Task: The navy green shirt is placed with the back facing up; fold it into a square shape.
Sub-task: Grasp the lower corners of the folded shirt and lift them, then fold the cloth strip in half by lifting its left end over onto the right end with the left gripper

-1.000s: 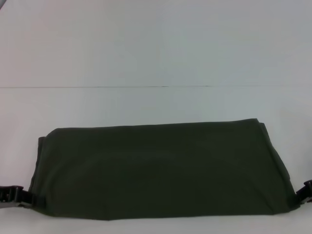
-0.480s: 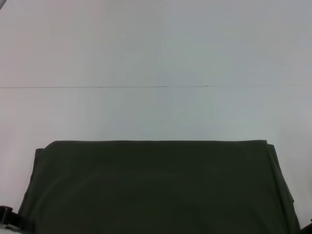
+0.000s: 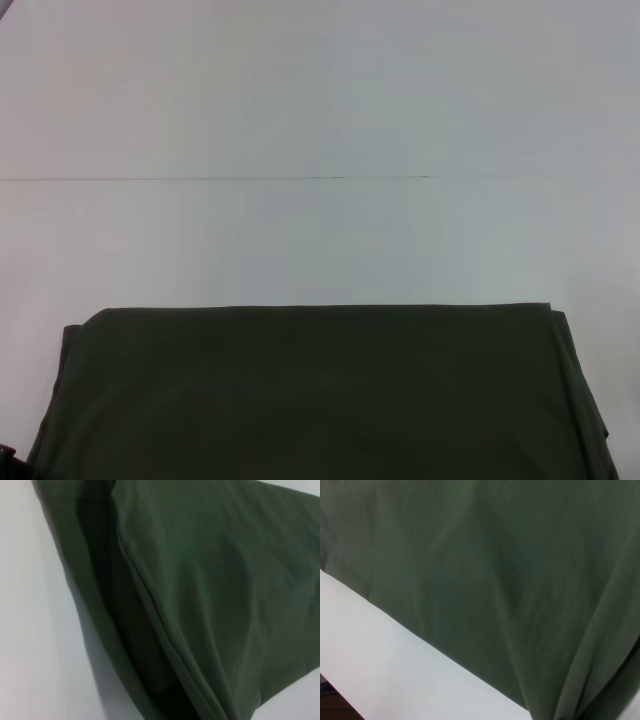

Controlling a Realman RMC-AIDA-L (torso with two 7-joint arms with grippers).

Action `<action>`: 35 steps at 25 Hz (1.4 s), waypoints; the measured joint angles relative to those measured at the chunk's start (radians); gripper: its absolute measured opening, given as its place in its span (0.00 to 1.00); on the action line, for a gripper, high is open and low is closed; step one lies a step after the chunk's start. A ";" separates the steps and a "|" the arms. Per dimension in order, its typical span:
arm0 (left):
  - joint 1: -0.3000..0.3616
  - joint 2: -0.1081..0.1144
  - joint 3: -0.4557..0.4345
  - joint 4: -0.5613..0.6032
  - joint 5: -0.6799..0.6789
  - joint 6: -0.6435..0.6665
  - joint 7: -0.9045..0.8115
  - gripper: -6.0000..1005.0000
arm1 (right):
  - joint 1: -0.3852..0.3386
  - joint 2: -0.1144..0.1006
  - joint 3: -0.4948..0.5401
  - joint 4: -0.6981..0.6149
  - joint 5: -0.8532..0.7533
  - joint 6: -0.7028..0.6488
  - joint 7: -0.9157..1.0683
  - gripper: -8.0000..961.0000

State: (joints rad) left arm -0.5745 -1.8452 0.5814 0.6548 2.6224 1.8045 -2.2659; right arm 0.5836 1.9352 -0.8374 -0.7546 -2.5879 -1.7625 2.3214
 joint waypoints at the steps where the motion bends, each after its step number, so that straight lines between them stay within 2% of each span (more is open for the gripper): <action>1: 0.001 0.000 -0.002 0.000 0.000 -0.004 0.000 0.06 | 0.000 0.000 0.001 0.000 0.000 0.000 -0.002 0.02; 11: 0.021 -0.008 -0.039 0.023 -0.007 -0.023 0.012 0.07 | 0.002 0.002 0.016 -0.009 0.004 -0.011 -0.013 0.02; 16: 0.023 -0.007 -0.053 0.023 -0.004 -0.017 0.022 0.07 | 0.000 -0.016 0.079 -0.011 0.009 -0.034 -0.041 0.29; 19: 0.024 -0.008 -0.053 0.024 -0.005 -0.015 0.025 0.07 | 0.002 -0.038 0.128 -0.012 0.009 -0.054 -0.051 0.43; 23: 0.025 -0.008 -0.053 0.025 -0.007 -0.019 0.022 0.07 | -0.003 -0.065 0.187 -0.046 0.008 -0.065 -0.052 0.51; 27: 0.025 -0.009 -0.054 0.025 -0.007 -0.022 0.019 0.07 | -0.009 -0.074 0.313 -0.104 0.060 -0.085 -0.121 0.60; 29: 0.024 -0.009 -0.054 0.025 -0.011 -0.017 0.018 0.07 | -0.009 -0.071 0.358 -0.110 0.136 -0.104 -0.188 0.64; 31: 0.024 -0.009 -0.054 0.025 -0.011 -0.019 0.009 0.07 | -0.009 -0.058 0.362 -0.108 0.225 -0.120 -0.263 0.70; 33: 0.024 -0.009 -0.054 0.025 -0.011 -0.025 -0.006 0.07 | -0.006 -0.032 0.359 -0.106 0.307 -0.130 -0.354 0.77; 35: 0.024 -0.009 -0.054 0.028 -0.011 -0.027 -0.017 0.11 | 0.000 0.003 0.358 -0.104 0.366 -0.143 -0.458 0.85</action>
State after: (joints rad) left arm -0.5507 -1.8544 0.5269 0.6826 2.6114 1.7779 -2.2825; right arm 0.5831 1.9386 -0.4797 -0.8584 -2.2223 -1.9050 1.8632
